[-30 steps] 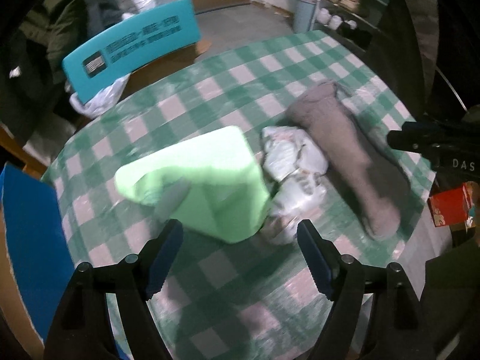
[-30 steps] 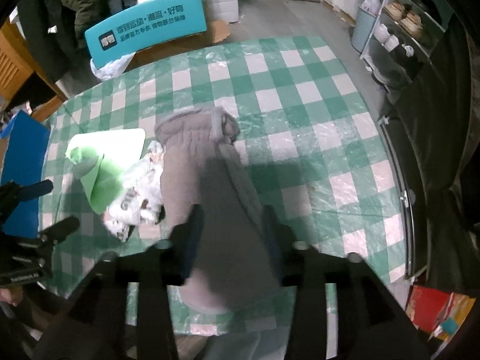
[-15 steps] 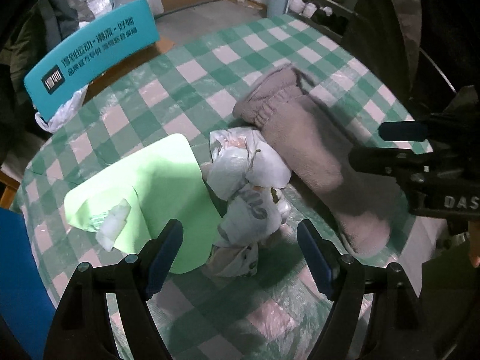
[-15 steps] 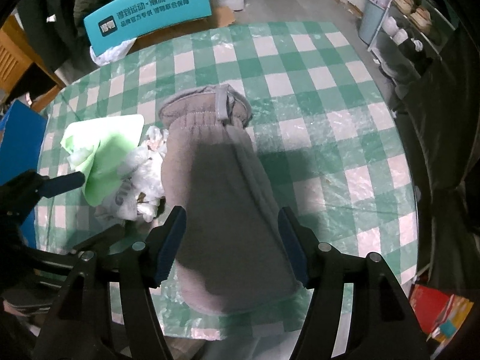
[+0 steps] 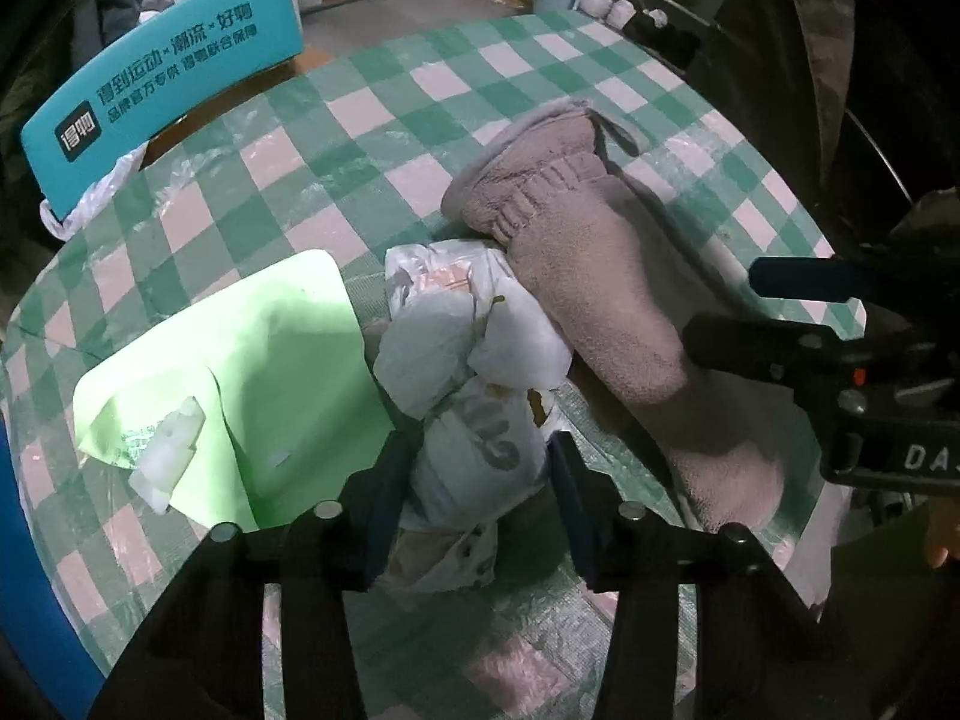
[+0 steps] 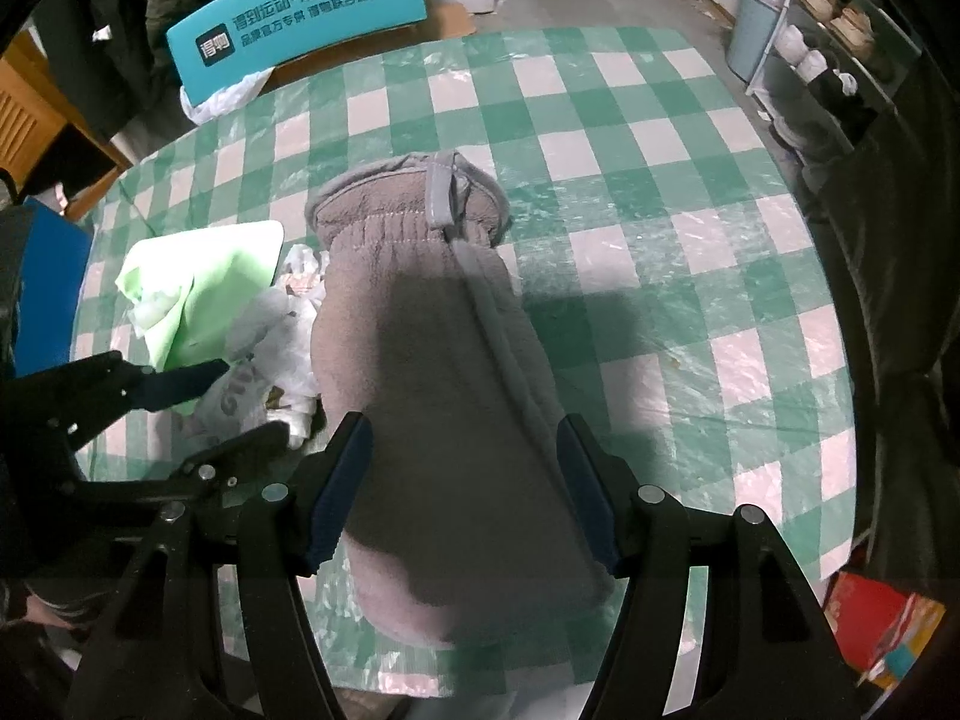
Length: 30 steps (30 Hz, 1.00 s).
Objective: Organize soft objects
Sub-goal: 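Grasp the white plastic bag bundle with the left gripper while the right gripper lifts the fleece sock, then carry the white plastic bag and grey fleece sock with both grippers over the shoebox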
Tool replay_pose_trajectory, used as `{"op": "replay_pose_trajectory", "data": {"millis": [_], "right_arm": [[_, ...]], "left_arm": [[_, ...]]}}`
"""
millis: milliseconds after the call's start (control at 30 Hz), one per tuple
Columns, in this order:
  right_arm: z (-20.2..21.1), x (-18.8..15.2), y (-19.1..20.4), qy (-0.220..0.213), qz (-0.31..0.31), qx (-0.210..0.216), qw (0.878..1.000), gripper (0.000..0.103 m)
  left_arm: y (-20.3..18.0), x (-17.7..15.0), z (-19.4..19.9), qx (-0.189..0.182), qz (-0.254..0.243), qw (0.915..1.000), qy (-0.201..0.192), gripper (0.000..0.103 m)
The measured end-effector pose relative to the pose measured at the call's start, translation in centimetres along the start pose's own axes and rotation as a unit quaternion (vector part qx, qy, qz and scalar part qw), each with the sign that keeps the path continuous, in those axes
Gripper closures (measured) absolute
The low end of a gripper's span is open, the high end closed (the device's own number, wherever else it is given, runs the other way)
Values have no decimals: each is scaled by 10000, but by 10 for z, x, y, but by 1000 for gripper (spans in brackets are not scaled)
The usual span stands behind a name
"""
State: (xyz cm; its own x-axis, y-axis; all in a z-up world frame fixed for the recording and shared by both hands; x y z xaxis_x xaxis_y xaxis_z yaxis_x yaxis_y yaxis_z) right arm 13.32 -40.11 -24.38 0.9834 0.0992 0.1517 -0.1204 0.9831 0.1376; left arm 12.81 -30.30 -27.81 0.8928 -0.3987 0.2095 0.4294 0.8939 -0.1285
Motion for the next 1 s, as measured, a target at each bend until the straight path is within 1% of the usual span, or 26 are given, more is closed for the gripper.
{"op": "replay_pose_trajectory", "data": {"millis": [100,233,300,400,533,700,867,1000], "right_arm": [[-1,3,4,-30,49,82,9999,38],[-3,6,18,-72,248,159,9995,38],[-6,7,23,-48,374,130,9992,38],[-15,7,28,9,479,-42,9988,38],[-25,7,26,96,495,-124,9987,38],[-33,7,26,145,527,-167,9984,38],[-42,6,29,215,689,-350,9968,37],[-51,4,34,260,967,-734,9923,37]], "left_arm": [[1,0,2,-3,30,10000,-23,61],[4,0,8,-60,103,9999,-55,62],[7,-1,10,-96,136,9998,-70,63],[11,-2,12,-70,155,9998,-65,63],[17,-6,14,-39,242,9997,-44,63],[26,-8,23,-62,365,9992,-123,63],[30,-10,29,-87,422,9989,-160,63],[30,-14,33,-102,453,9988,-164,63]]}}
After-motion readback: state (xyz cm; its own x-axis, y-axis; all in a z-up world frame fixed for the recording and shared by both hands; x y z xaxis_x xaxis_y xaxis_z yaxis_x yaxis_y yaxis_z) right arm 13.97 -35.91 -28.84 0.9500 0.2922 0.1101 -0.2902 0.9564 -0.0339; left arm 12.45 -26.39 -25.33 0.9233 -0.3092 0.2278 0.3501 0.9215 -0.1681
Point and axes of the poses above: each gripper's, at about its wrist camera, not at the fingertips, and z roughly against the way its jaws point, y to its left, x to its top, the point moved 8 cm from there along -z, roughly the way its jaws point, and after that the axes turned 6 degrees about y, right-handed, at the moved point
